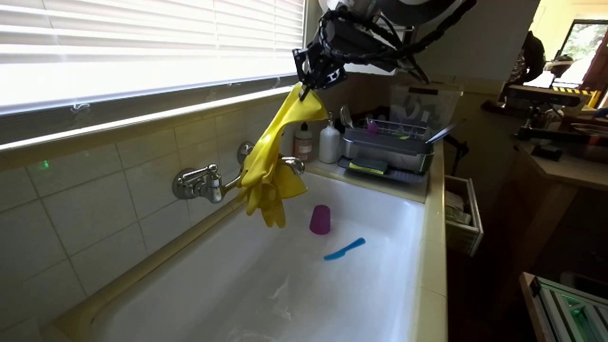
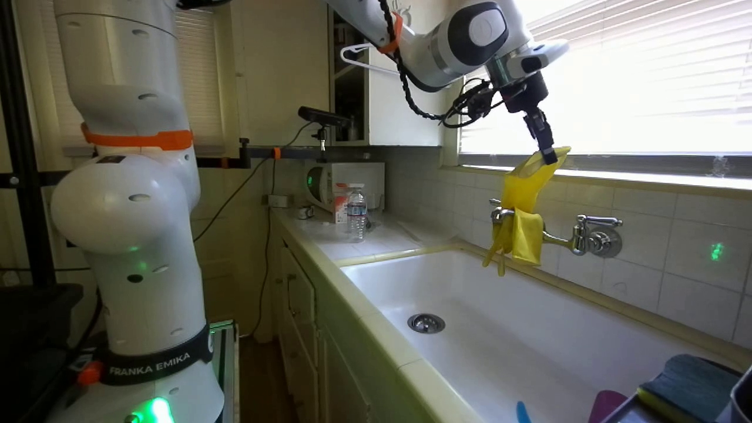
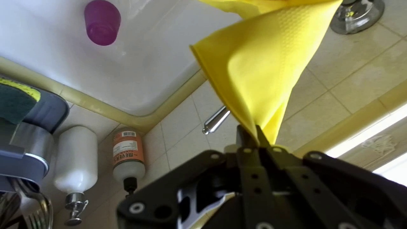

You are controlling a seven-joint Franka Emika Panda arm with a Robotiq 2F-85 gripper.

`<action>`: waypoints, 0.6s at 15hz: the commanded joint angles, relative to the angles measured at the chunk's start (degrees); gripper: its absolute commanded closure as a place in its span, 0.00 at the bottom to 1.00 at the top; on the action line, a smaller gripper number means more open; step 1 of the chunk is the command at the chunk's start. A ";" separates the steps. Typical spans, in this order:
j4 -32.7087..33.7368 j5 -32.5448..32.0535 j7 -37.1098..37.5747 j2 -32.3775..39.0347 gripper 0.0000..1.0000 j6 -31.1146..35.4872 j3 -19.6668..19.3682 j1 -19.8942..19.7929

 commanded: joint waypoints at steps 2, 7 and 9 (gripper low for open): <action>-0.51 -0.46 1.51 3.49 0.99 0.99 0.29 -0.77; 0.11 0.12 1.66 7.40 0.99 -0.67 -1.02 -0.58; -0.03 0.09 2.39 8.01 0.99 -0.33 -1.92 -0.64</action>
